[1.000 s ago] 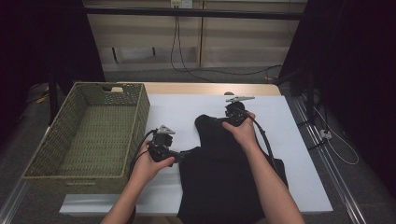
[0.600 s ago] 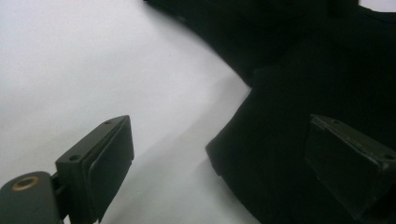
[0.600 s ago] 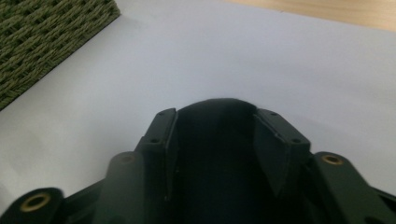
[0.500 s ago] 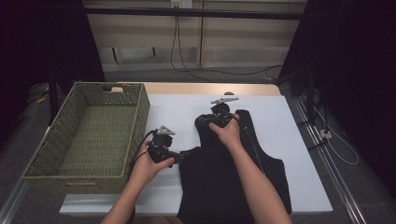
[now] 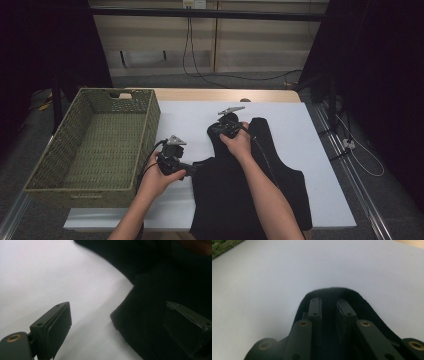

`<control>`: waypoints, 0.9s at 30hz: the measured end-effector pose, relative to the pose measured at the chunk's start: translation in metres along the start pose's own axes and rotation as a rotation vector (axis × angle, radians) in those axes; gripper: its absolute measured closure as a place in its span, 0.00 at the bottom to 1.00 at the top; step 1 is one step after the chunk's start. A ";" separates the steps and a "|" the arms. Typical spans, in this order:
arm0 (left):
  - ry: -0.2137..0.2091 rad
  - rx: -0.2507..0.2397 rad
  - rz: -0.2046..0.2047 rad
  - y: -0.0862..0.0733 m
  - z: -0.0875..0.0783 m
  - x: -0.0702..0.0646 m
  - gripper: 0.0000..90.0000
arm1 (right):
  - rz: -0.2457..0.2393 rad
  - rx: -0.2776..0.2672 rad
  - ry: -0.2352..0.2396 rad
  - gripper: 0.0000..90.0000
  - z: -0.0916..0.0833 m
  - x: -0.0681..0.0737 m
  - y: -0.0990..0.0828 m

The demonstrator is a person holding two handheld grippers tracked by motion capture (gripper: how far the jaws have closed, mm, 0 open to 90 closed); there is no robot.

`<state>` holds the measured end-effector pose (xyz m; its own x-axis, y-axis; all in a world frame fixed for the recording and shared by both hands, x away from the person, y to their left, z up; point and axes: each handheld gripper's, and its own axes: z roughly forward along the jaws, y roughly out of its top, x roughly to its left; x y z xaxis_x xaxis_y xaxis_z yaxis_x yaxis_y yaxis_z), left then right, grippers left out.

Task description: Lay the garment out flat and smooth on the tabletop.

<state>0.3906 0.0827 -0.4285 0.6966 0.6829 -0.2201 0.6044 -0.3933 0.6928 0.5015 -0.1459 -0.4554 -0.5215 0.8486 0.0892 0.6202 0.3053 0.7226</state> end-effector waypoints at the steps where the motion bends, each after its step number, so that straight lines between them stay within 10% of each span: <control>1: 0.000 0.002 -0.001 0.000 0.000 0.000 0.10 | 0.009 -0.009 0.006 0.83 0.000 -0.001 0.001; 9: -0.007 0.002 -0.001 0.001 0.000 0.001 0.10 | 0.010 -0.001 0.033 0.99 0.005 -0.001 0.010; 27: -0.007 0.005 0.008 0.001 0.002 -0.002 0.10 | 0.097 -0.095 0.034 1.00 -0.015 -0.031 0.028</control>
<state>0.3904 0.0797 -0.4292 0.7038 0.6756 -0.2194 0.6009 -0.4016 0.6911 0.5262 -0.1703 -0.4274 -0.4826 0.8564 0.1836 0.6113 0.1792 0.7709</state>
